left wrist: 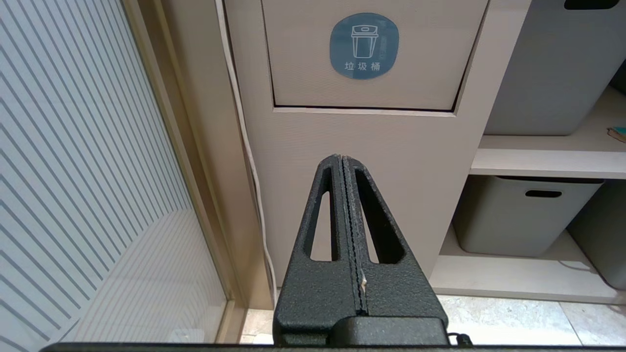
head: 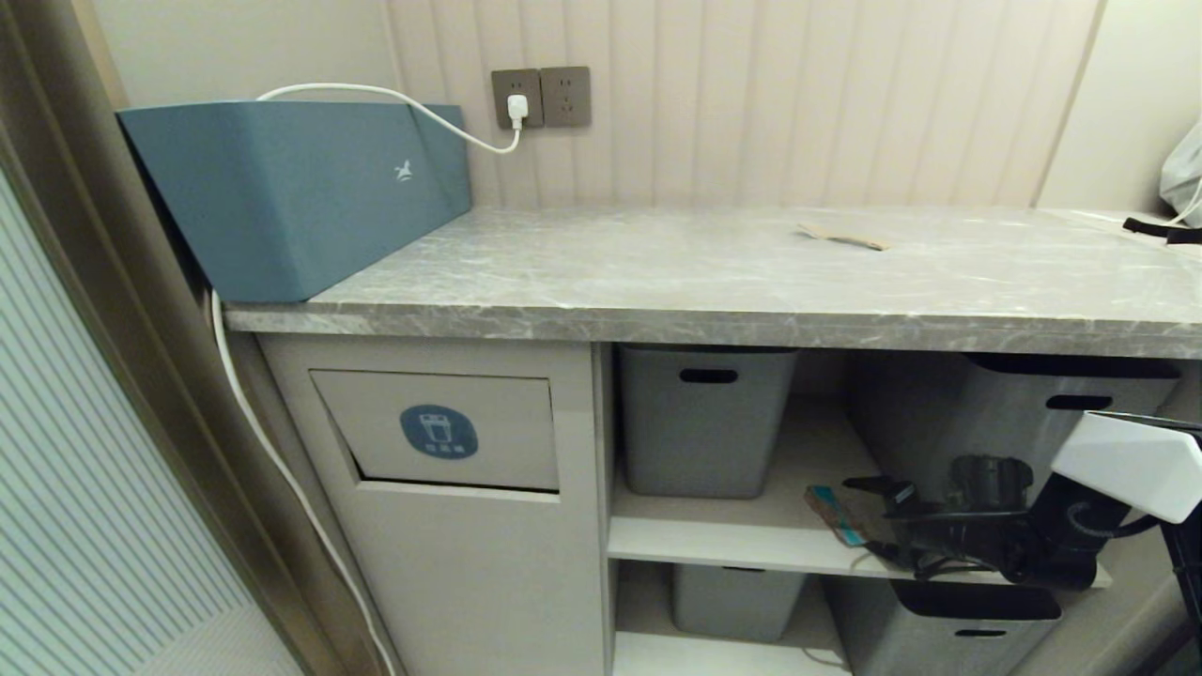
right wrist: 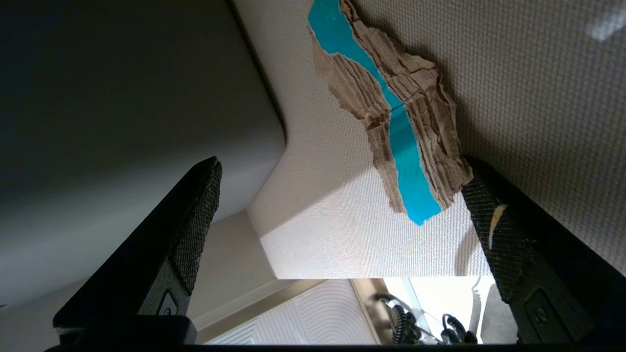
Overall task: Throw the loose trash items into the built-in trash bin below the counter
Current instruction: Pick up the garbage
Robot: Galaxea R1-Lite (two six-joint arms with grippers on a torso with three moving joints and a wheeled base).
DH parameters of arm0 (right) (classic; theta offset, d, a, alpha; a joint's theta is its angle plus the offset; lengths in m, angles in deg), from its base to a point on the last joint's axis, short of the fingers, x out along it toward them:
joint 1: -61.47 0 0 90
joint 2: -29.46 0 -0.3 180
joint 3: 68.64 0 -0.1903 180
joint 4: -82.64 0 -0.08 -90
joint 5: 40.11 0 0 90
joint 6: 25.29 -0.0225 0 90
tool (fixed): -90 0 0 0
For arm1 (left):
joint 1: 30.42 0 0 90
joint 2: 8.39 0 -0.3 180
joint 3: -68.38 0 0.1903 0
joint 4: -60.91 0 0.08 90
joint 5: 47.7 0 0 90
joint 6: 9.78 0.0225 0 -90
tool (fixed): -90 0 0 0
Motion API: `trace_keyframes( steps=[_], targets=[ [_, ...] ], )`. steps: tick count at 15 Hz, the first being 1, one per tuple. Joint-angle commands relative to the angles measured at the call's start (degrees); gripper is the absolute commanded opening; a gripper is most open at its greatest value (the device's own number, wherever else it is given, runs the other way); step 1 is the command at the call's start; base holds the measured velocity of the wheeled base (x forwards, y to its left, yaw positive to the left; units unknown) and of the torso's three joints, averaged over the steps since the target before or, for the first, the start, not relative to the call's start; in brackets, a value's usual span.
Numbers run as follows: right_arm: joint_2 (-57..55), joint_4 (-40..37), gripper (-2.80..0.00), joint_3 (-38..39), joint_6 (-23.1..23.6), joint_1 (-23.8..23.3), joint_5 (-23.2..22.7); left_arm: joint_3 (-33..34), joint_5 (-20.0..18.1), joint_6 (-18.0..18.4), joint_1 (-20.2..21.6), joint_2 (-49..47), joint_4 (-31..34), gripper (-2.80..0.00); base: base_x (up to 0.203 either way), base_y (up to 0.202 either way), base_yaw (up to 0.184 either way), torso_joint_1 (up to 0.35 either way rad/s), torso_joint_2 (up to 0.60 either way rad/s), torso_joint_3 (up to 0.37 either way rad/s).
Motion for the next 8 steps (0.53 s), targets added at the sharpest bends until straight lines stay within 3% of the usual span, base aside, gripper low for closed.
trace_keyframes(
  steps=[1, 6, 7, 8],
  targets=[
    [-1.17, 0.09, 0.0, -0.64, -0.35, -0.01, -0.12, 0.09, 0.06, 0.03, 0.01, 0.04, -0.01, -2.8, 0.0, 0.0, 0.0, 0.0, 0.0, 0.0],
    [-1.75, 0.18, 0.0, -0.72, -0.38, 0.07, -0.12, 0.09, -0.02, 0.01, 0.01, 0.04, -0.01, -2.8, 0.0, 0.0, 0.0, 0.0, 0.0, 0.0],
    [-1.88, 0.18, -2.8, -0.76, -0.38, 0.07, -0.12, 0.09, 0.06, 0.03, 0.01, 0.04, -0.01, -2.8, 0.0, 0.0, 0.0, 0.0, 0.0, 0.0],
    [-2.19, 0.18, -2.8, -1.16, -0.47, 0.07, -0.04, 0.09, -0.02, 0.03, 0.01, 0.04, -0.01, -2.8, 0.0, 0.0, 0.0, 0.0, 0.0, 0.0]
  ],
)
